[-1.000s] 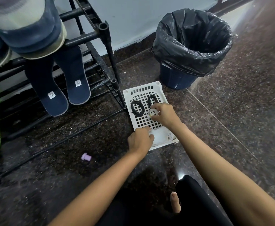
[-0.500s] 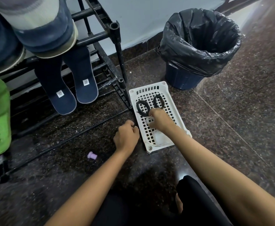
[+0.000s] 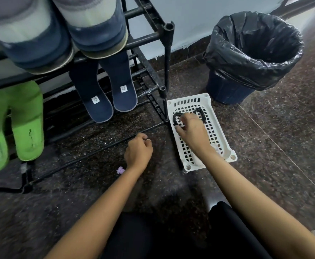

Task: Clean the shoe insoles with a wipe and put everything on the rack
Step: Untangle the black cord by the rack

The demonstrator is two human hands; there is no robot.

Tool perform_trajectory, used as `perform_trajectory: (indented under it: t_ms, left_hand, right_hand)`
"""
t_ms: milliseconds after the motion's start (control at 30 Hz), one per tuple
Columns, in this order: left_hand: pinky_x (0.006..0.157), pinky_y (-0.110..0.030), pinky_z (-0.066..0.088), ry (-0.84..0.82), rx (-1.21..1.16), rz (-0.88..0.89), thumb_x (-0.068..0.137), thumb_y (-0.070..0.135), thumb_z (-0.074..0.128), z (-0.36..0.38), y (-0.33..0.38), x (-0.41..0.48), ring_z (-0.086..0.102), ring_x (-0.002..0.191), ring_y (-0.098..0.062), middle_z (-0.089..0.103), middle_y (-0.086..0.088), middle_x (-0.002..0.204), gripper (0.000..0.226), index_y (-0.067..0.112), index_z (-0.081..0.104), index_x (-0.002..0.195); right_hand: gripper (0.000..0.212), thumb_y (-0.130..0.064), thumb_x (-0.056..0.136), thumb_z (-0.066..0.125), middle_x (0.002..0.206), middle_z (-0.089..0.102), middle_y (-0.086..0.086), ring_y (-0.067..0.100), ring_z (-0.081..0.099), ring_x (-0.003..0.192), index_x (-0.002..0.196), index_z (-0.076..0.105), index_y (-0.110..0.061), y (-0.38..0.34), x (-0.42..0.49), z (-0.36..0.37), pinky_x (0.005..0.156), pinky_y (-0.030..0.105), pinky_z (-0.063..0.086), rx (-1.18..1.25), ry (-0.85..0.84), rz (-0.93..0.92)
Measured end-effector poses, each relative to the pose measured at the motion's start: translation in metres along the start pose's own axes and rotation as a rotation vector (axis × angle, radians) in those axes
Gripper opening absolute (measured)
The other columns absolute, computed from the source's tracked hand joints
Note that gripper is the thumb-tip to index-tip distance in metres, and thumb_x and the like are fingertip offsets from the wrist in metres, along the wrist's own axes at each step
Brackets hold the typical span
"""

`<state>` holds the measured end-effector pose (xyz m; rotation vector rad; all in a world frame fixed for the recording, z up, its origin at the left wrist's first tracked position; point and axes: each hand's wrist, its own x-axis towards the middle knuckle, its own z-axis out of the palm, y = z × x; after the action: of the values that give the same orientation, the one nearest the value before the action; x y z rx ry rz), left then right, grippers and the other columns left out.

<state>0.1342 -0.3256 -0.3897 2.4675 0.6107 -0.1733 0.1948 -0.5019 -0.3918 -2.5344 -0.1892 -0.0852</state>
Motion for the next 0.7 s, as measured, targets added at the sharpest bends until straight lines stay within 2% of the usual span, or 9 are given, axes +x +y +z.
perform_trajectory:
  t_ms: [67,167,300,400,467,567,700]
  left_hand:
    - [0.075,-0.035,0.047,0.029,-0.007,-0.059,0.097,0.026,0.053,-0.013,-0.012,0.007,0.065,0.096,-0.026,0.070,-0.002,0.107,0.019,0.022,0.062,0.113]
    - [0.077,-0.034,0.048,0.076,-0.029,-0.155,0.096,0.026,0.052,-0.032,-0.032,0.014,0.065,0.101,-0.025,0.069,0.000,0.113,0.019,0.026,0.063,0.112]
    - [0.071,-0.030,0.042,0.109,-0.018,-0.227,0.096,0.023,0.051,-0.048,-0.057,0.017,0.064,0.101,-0.024,0.068,-0.001,0.114,0.020,0.024,0.064,0.112]
    - [0.071,-0.030,0.043,0.122,-0.004,-0.248,0.096,0.024,0.051,-0.053,-0.072,0.017,0.064,0.101,-0.023,0.069,-0.001,0.112,0.019,0.025,0.065,0.109]
    - [0.070,-0.029,0.042,0.130,-0.012,-0.246,0.095,0.024,0.052,-0.055,-0.079,0.016,0.064,0.100,-0.023,0.070,0.000,0.110,0.018,0.025,0.065,0.108]
    - [0.069,-0.030,0.044,0.122,-0.005,-0.238,0.095,0.025,0.053,-0.055,-0.083,0.015,0.065,0.096,-0.023,0.071,0.001,0.106,0.015,0.026,0.065,0.105]
    - [0.070,-0.032,0.049,0.101,-0.024,-0.206,0.094,0.026,0.055,-0.053,-0.082,0.014,0.066,0.092,-0.023,0.071,0.001,0.104,0.014,0.026,0.065,0.103]
  right_hand:
    - [0.014,-0.021,0.085,0.061,0.089,0.056,0.004,0.019,0.051,0.080,0.091,0.054,-0.011,-0.028,-0.007,0.011,0.069,0.031,0.041,0.045,-0.016,-0.107]
    - [0.015,-0.016,0.083,0.060,0.094,0.056,0.011,0.027,0.055,0.085,0.094,0.055,-0.008,-0.062,-0.028,0.044,0.074,0.033,0.044,0.108,-0.184,-0.184]
    - [0.034,-0.017,0.084,0.060,0.110,0.050,0.019,0.038,0.051,0.103,0.114,0.052,-0.003,-0.086,-0.059,0.097,0.086,0.039,0.045,0.054,-0.536,-0.257]
    - [0.047,-0.028,0.095,0.050,0.136,0.037,0.019,0.038,0.038,0.120,0.139,0.041,-0.017,-0.102,-0.075,0.124,0.099,0.045,0.040,-0.002,-0.670,-0.344]
    - [0.050,-0.021,0.097,0.045,0.146,0.025,0.019,0.038,0.031,0.127,0.145,0.030,-0.022,-0.111,-0.081,0.131,0.103,0.043,0.034,-0.151,-0.737,-0.448]
    - [0.049,-0.014,0.096,0.042,0.142,0.028,0.020,0.038,0.033,0.124,0.144,0.030,-0.019,-0.118,-0.086,0.136,0.100,0.041,0.036,-0.315,-0.751,-0.533]
    - [0.037,-0.008,0.095,0.041,0.126,0.037,0.018,0.036,0.040,0.114,0.132,0.043,-0.013,-0.116,-0.090,0.140,0.089,0.041,0.045,-0.318,-0.743,-0.519]
